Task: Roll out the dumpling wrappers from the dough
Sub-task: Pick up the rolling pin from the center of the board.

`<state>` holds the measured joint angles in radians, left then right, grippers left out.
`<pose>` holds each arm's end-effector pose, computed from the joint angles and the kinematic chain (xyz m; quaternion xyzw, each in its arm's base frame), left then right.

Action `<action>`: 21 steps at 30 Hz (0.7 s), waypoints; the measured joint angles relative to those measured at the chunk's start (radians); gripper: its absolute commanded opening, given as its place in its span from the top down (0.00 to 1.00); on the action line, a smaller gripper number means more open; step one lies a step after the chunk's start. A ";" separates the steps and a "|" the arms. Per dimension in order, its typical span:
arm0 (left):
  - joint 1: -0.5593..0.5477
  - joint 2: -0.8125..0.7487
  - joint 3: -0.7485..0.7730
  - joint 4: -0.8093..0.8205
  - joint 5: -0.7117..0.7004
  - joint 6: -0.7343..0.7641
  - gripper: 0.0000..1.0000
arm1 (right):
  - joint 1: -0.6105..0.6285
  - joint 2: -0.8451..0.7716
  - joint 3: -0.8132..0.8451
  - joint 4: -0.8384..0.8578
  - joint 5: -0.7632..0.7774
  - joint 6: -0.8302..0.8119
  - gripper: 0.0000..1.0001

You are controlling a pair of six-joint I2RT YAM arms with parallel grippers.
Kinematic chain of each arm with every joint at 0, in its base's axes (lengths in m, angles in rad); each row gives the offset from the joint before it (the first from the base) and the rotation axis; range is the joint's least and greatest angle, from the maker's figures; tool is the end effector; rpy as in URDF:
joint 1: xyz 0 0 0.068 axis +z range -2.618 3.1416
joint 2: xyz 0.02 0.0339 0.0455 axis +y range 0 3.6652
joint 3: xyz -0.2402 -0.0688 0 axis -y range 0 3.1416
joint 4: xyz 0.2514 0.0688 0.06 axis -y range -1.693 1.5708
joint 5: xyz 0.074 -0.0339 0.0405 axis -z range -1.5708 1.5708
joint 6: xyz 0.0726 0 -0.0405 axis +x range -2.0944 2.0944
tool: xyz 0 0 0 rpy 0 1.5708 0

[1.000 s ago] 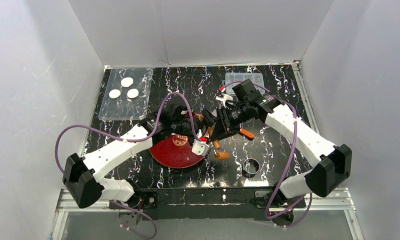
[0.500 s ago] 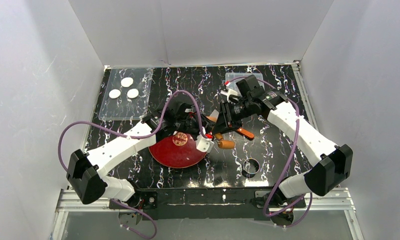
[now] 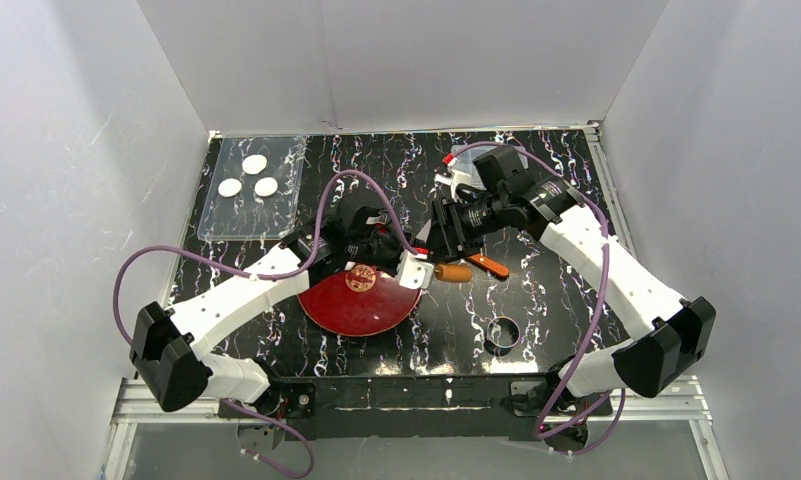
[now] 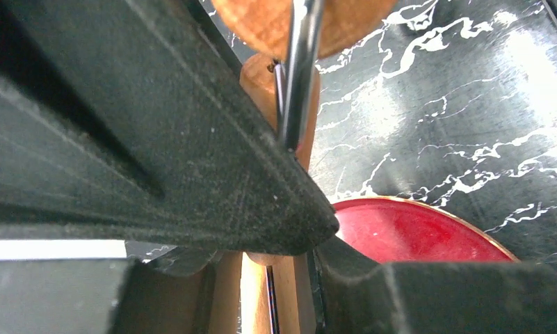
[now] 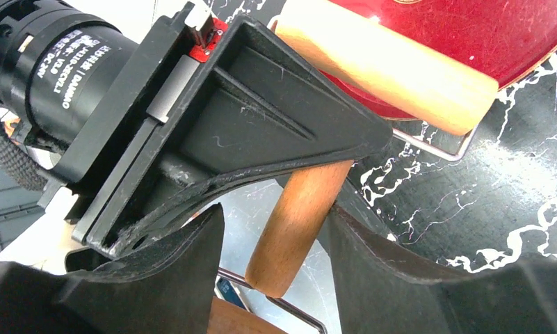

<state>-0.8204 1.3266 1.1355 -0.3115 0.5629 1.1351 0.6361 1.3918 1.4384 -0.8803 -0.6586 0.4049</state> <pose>0.2027 -0.2742 0.2925 0.7647 0.3449 -0.1595 0.5205 0.2261 0.2222 0.3242 -0.2175 0.8634 0.4313 0.1457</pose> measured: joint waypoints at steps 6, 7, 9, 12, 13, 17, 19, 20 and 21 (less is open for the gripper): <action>0.000 -0.008 -0.015 -0.005 0.013 -0.074 1.00 | 0.000 -0.008 0.001 0.001 -0.011 -0.025 0.33; 0.000 -0.008 -0.017 -0.007 0.014 -0.082 1.00 | 0.001 -0.008 0.004 0.000 -0.013 -0.030 0.32; 0.000 -0.008 -0.017 -0.008 0.018 -0.104 1.00 | 0.001 -0.008 0.011 0.000 -0.015 -0.040 0.32; 0.000 -0.008 -0.017 -0.010 0.021 -0.140 1.00 | 0.001 -0.009 0.025 -0.002 -0.011 -0.057 0.32; 0.000 -0.008 -0.017 -0.011 0.021 -0.149 1.00 | 0.001 -0.009 0.029 -0.002 -0.011 -0.064 0.32; 0.001 -0.012 -0.043 -0.016 0.029 -0.157 1.00 | 0.000 -0.019 0.047 -0.007 0.001 -0.081 0.31; 0.001 -0.017 -0.063 -0.037 0.032 -0.149 1.00 | -0.001 -0.040 0.047 0.003 0.002 -0.086 0.29; 0.000 -0.018 -0.066 -0.052 0.032 -0.144 1.00 | 0.000 -0.059 0.047 0.023 0.000 -0.086 0.27; 0.000 -0.018 -0.066 -0.057 0.032 -0.137 1.00 | 0.000 -0.093 0.045 0.079 -0.019 -0.077 0.27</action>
<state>-0.8204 1.3090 1.0695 -0.3683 0.5945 0.9981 0.6361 1.2991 1.4837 -0.8017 -0.6781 0.3279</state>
